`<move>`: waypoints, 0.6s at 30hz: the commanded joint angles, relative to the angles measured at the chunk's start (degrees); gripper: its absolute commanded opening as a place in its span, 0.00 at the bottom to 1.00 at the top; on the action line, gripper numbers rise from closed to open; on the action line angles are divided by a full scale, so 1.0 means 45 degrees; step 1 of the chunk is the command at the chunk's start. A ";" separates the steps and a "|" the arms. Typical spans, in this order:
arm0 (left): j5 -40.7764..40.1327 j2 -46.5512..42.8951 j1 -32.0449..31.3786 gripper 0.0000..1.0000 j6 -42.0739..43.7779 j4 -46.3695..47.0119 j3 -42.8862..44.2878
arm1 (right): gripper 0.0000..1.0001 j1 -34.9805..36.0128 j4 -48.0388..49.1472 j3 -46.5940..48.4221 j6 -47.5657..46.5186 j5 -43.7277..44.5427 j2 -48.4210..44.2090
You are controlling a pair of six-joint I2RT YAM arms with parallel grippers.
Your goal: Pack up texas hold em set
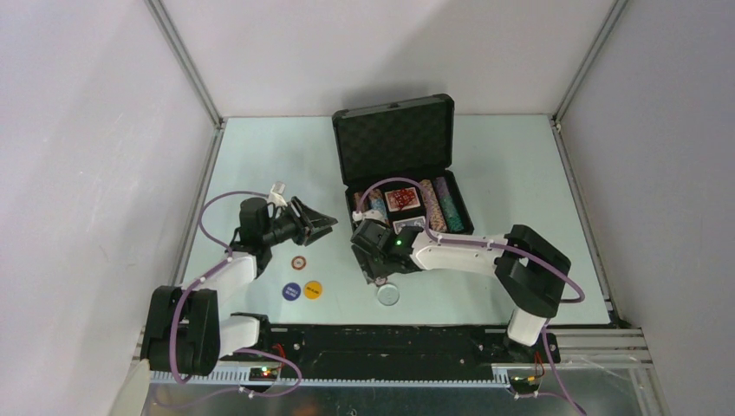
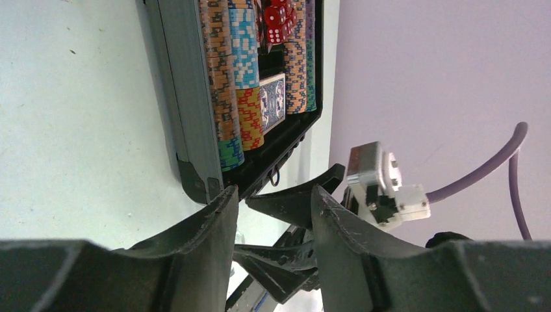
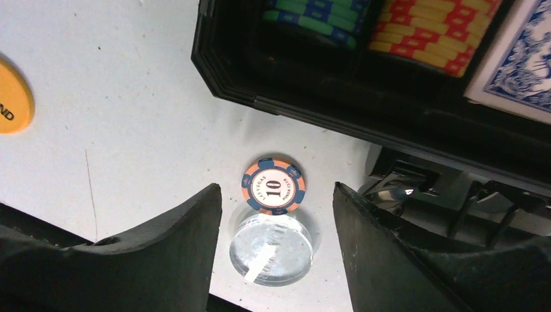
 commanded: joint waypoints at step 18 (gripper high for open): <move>0.0331 -0.0308 0.0109 0.50 0.0095 0.0186 0.0000 | 0.53 0.0164 0.0112 -0.0102 0.0456 -0.0399 0.1288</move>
